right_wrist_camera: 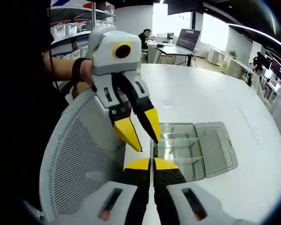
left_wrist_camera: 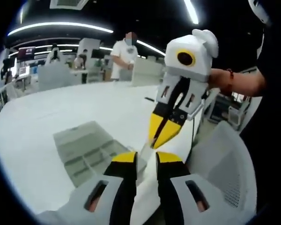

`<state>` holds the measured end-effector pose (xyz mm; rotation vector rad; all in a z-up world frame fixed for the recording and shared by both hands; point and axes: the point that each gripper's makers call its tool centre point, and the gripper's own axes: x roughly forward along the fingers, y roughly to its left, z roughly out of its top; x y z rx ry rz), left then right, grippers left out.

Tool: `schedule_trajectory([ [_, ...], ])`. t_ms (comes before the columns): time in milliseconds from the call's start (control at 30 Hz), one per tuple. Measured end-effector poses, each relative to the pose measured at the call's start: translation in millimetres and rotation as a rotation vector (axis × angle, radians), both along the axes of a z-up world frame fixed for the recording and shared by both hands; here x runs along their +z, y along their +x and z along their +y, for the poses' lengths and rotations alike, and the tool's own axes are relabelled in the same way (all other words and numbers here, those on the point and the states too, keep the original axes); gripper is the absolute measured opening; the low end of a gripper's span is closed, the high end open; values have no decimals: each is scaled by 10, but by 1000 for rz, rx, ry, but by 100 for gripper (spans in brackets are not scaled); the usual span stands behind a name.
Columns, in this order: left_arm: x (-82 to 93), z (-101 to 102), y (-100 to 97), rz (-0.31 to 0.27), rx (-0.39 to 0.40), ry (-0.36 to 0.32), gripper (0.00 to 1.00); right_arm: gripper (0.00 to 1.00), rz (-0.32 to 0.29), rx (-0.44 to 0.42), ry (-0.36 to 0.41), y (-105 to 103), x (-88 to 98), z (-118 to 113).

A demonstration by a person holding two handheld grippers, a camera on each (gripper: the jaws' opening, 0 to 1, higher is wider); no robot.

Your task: Insert the divider into the dual guide fixture by aligning both edges with the guide slots and pushing it downward to the bottom, including one-sided entry, uneven engagement, binding, and posture correction.

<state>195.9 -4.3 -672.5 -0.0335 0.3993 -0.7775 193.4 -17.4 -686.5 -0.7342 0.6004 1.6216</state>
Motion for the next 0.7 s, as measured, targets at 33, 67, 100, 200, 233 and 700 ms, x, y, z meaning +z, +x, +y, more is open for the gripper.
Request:
schedule_trajectory([
  [33, 3, 13, -6, 0, 4, 0, 16, 0, 4, -2, -11, -2, -5, -2],
  [67, 8, 38, -12, -1, 13, 2, 16, 0, 4, -2, -19, 3, -7, 2],
  [100, 8, 60, -15, -1, 21, 6, 17, 0, 2, -1, -21, 5, -4, 4],
  [200, 3, 138, -30, 3, 55, 31, 23, 0, 2, 0, -24, 13, 22, 35],
  [233, 13, 161, -44, -7, 61, 37, 24, 0, -1, -1, -26, 20, 23, 44],
  [700, 146, 386, -118, -55, 163, 22, 40, 0, -33, -35, -83, 113, 24, 135],
])
